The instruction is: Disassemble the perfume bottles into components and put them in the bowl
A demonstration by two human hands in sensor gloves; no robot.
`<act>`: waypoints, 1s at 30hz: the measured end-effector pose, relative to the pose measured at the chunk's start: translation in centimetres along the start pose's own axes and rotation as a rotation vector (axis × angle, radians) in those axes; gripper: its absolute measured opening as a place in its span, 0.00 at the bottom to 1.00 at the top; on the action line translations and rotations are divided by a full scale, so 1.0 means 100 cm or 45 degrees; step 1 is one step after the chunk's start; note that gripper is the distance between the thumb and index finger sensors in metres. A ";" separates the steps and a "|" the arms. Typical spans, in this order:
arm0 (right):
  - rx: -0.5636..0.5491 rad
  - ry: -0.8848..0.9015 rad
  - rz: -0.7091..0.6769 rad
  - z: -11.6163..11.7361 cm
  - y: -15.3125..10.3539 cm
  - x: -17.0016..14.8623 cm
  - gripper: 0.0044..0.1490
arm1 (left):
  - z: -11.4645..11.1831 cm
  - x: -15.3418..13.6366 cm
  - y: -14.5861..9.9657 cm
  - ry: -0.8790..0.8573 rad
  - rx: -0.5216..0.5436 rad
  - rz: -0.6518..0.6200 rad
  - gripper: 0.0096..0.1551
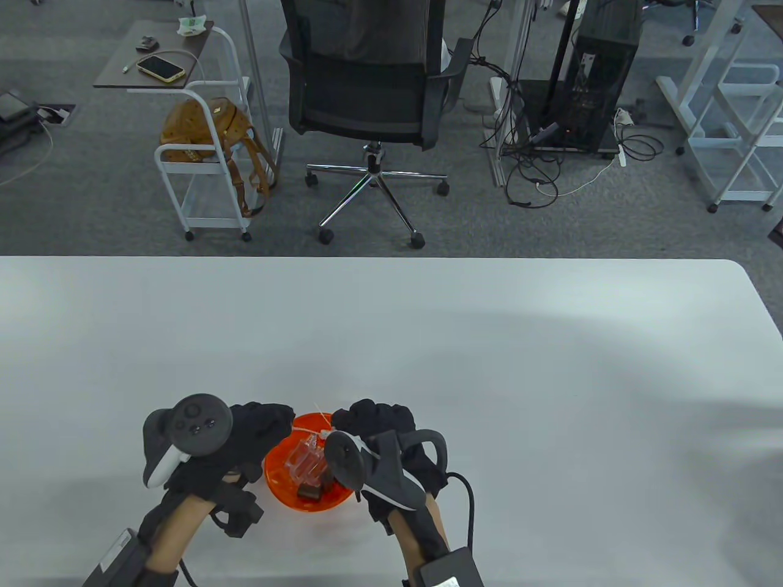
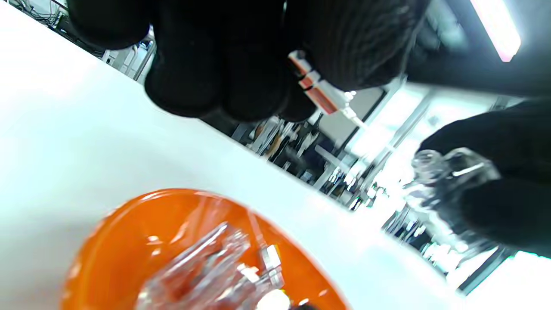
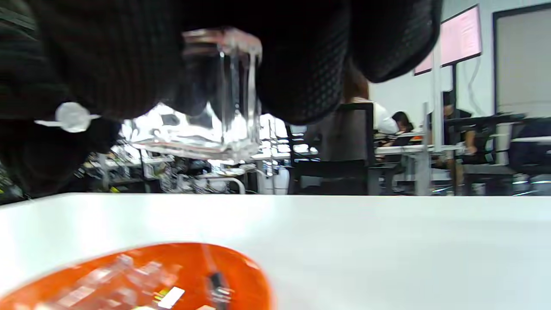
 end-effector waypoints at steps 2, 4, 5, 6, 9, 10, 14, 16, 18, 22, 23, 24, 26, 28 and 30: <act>0.048 -0.038 0.031 0.008 0.002 -0.009 0.35 | -0.012 0.008 0.015 0.170 -0.038 0.029 0.28; 0.084 -0.030 0.067 0.013 0.003 -0.017 0.35 | -0.026 0.016 0.028 0.295 -0.102 0.048 0.27; 0.094 -0.013 0.082 0.015 0.003 -0.021 0.35 | -0.035 0.020 0.035 0.354 -0.158 0.052 0.27; 0.110 0.014 0.096 0.018 0.004 -0.026 0.35 | -0.045 0.024 0.043 0.414 -0.220 0.063 0.27; 0.138 0.044 0.109 0.022 0.004 -0.032 0.35 | -0.065 0.033 0.056 0.537 -0.303 0.071 0.26; 0.140 0.045 0.111 0.023 0.004 -0.033 0.35 | -0.070 0.034 0.059 0.568 -0.318 0.085 0.27; 0.168 0.052 0.094 0.027 0.005 -0.031 0.35 | -0.071 0.034 0.062 0.620 -0.250 0.085 0.29; 0.177 0.047 0.080 0.028 0.005 -0.028 0.35 | -0.063 0.029 0.057 0.594 -0.215 0.094 0.30; 0.178 0.053 0.071 0.028 0.005 -0.025 0.35 | -0.048 0.023 0.050 0.549 -0.172 0.091 0.31; 0.160 0.105 0.036 0.027 0.005 -0.011 0.35 | -0.006 0.005 0.023 0.422 -0.021 0.069 0.33; 0.158 0.102 0.018 0.027 0.004 -0.005 0.35 | 0.004 0.000 0.014 0.395 -0.004 0.074 0.34; 0.153 0.092 -0.001 0.026 0.005 0.002 0.35 | 0.011 -0.006 0.006 0.377 0.012 0.079 0.34; 0.155 0.073 -0.042 0.026 0.005 0.017 0.35 | 0.023 -0.019 -0.011 0.334 0.044 0.084 0.34; 0.151 0.035 -0.045 0.026 0.008 0.031 0.35 | 0.028 -0.030 -0.021 0.296 0.063 0.093 0.35; 0.124 -0.056 0.006 0.028 0.013 0.045 0.36 | 0.029 -0.044 -0.030 0.246 0.080 0.099 0.35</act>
Point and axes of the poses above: the tracker on the back of each hand, its own x axis roughly to the thumb side, its own y axis roughly from the wrist to the fingertips, z = x × y, the point moved 1 cm from there along y, roughly from the wrist to the fingertips, and after that the axes turned 12 degrees about -y, right-handed, at the moved point
